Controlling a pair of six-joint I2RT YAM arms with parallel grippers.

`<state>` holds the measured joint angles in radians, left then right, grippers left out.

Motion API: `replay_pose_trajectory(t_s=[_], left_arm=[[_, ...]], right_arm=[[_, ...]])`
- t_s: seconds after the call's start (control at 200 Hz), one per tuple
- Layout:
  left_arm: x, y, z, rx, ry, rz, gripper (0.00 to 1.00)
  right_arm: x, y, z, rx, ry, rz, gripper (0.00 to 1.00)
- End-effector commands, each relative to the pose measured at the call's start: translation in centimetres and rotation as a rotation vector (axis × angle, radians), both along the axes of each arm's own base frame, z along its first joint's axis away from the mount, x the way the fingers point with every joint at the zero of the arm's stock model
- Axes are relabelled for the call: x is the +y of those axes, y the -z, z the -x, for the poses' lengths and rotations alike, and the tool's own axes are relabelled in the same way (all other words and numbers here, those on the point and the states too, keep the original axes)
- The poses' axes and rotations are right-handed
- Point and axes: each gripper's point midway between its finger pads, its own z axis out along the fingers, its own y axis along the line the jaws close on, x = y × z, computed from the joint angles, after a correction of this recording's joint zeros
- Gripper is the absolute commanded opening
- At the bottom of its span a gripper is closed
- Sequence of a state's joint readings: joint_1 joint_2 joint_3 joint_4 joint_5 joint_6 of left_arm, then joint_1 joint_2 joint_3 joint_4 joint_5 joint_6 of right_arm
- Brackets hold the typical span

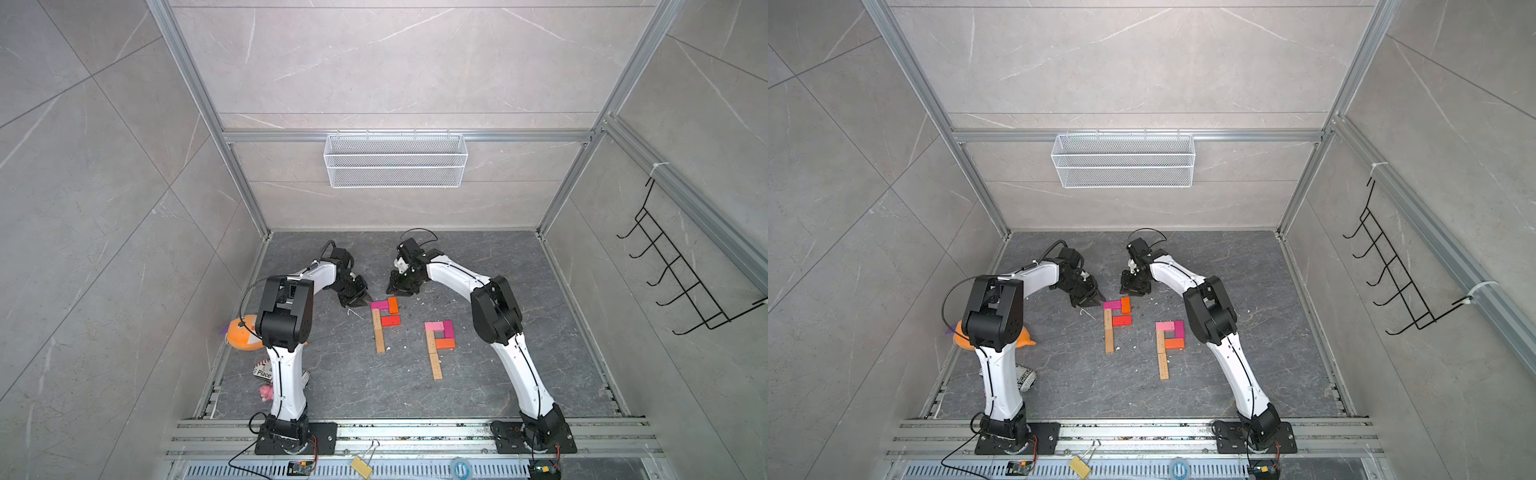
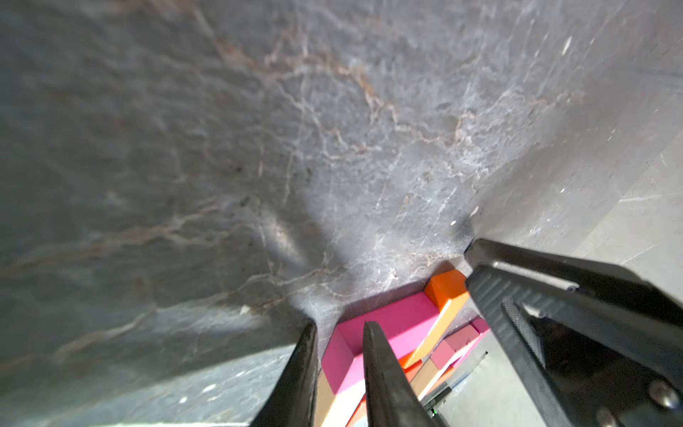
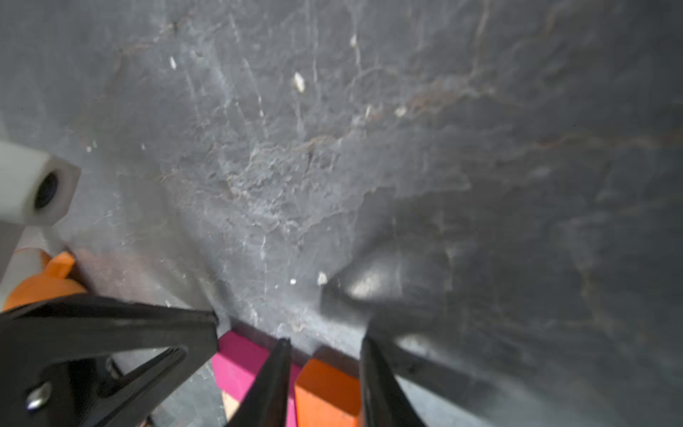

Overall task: Assemble the letter p with building blocks
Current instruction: Adjust the building block at the center of the board.

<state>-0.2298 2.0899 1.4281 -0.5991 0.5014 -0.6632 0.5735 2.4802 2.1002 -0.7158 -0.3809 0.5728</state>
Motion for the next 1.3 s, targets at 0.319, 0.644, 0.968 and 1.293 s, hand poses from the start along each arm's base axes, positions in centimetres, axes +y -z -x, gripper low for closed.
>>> replay_pose_trajectory(t_s=[0.319,0.644,0.968,1.293], left_arm=[[1.3,1.4,2.2,0.07,-0.023,-0.051,0.27],[1.0,2.0,2.7,0.079,-0.018,-0.048,0.27],[0.9,1.9,1.9,0.079,-0.027,-0.041,0.27],[0.3,2.2,1.6,0.086,-0.025,-0.007,0.28]], right_arm=[[-1.6,5.0,1.8,0.138,-0.033,0.159,0.05],[-1.4,5.2,2.7,0.143,-0.039,0.167,0.04],[-1.5,5.0,2.9,0.148,-0.039,0.165,0.05],[-2.1,5.4,3.5,0.155,-0.041,0.179,0.05]])
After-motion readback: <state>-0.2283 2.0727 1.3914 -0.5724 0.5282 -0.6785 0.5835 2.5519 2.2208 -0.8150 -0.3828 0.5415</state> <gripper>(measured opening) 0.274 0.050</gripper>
